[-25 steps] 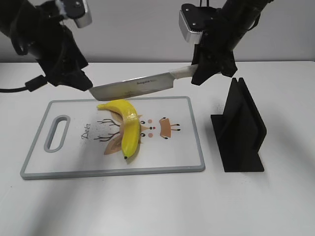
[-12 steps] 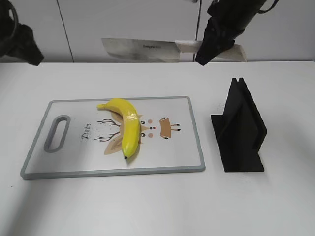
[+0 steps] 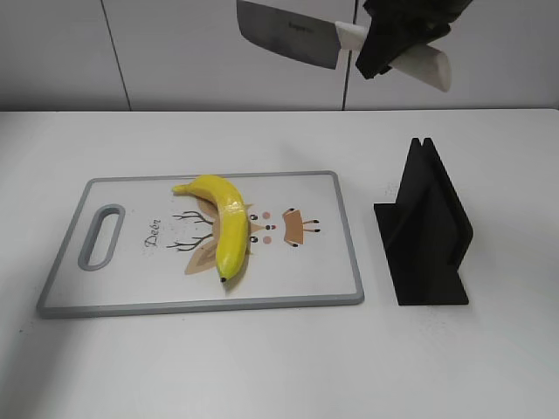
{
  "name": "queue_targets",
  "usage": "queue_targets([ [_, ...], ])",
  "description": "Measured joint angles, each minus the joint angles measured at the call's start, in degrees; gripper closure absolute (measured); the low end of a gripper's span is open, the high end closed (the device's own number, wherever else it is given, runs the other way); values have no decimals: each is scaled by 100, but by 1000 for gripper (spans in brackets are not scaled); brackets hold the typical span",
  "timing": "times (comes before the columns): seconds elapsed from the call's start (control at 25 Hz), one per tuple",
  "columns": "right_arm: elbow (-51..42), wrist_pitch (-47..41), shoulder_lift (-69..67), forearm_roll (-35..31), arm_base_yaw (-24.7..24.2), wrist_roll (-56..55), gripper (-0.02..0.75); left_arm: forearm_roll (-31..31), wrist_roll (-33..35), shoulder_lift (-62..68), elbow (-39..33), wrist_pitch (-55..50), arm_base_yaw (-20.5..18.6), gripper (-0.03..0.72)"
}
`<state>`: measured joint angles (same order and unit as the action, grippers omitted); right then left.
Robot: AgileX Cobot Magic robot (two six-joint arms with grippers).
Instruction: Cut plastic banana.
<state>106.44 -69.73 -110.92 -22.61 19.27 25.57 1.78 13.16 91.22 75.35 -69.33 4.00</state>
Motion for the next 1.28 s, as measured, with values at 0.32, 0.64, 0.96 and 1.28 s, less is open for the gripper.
queue_targets([
  [0.32, -1157, 0, 1091, 71, 0, -688, 573, 197, -163, -1056, -1029, -16, -6, 104],
  [0.64, -2707, 915, 2377, 226, 0, -1488, 573, 229, -239, -2710, -1869, -27, -6, 119],
  [0.96, -4279, 2130, 3507, 844, 0, -2739, 573, 229, -239, -4986, -3136, 157, -6, 119],
  [1.28, -4898, 2294, 3994, 1130, 0, -3384, 573, 165, -239, -7257, -4359, 318, -6, 145],
])
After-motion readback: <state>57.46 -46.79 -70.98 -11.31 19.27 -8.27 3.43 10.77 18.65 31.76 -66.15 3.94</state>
